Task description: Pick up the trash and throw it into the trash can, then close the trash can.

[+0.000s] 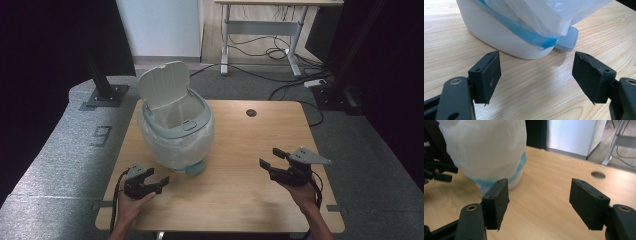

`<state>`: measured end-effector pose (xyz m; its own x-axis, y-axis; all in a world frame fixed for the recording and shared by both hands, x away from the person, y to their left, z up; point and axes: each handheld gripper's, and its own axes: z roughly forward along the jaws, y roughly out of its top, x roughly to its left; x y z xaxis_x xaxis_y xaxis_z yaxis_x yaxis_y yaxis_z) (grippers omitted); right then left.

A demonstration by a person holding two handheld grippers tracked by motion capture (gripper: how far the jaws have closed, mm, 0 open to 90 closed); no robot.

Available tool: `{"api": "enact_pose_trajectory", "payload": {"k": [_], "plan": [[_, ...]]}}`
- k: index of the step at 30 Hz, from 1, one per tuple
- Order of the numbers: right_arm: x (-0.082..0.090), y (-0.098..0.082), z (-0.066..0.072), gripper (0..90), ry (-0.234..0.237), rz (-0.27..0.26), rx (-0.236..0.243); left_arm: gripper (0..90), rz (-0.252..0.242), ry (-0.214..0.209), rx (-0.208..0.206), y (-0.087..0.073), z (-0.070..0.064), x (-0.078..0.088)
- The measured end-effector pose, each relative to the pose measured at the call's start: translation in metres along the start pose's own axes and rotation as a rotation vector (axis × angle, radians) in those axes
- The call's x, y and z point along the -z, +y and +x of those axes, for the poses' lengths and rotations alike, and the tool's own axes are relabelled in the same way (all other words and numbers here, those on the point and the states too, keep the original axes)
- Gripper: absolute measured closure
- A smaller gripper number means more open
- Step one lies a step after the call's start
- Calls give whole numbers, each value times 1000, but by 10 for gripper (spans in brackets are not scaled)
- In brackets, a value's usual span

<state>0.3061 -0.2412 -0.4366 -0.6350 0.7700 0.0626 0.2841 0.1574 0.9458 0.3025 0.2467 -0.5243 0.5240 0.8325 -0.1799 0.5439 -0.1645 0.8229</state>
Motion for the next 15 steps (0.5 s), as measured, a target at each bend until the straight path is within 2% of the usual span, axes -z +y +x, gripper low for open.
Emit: {"api": "enact_pose_trajectory", "payload": {"k": [3, 9, 10, 15], "plan": [[7, -22, -1, 314, -14, 14, -15, 230, 0, -1, 6, 0, 0, 0], [15, -51, -7, 316, -27, 28, -62, 228, -3, -8, 13, 2, -1, 0], [15, -54, -8, 316, -30, 29, -72, 226, -3, -9, 14, 2, -1, 0], [15, -60, -10, 316, -43, 47, -67, 216, -13, -24, 22, 4, -1, 3]]}}
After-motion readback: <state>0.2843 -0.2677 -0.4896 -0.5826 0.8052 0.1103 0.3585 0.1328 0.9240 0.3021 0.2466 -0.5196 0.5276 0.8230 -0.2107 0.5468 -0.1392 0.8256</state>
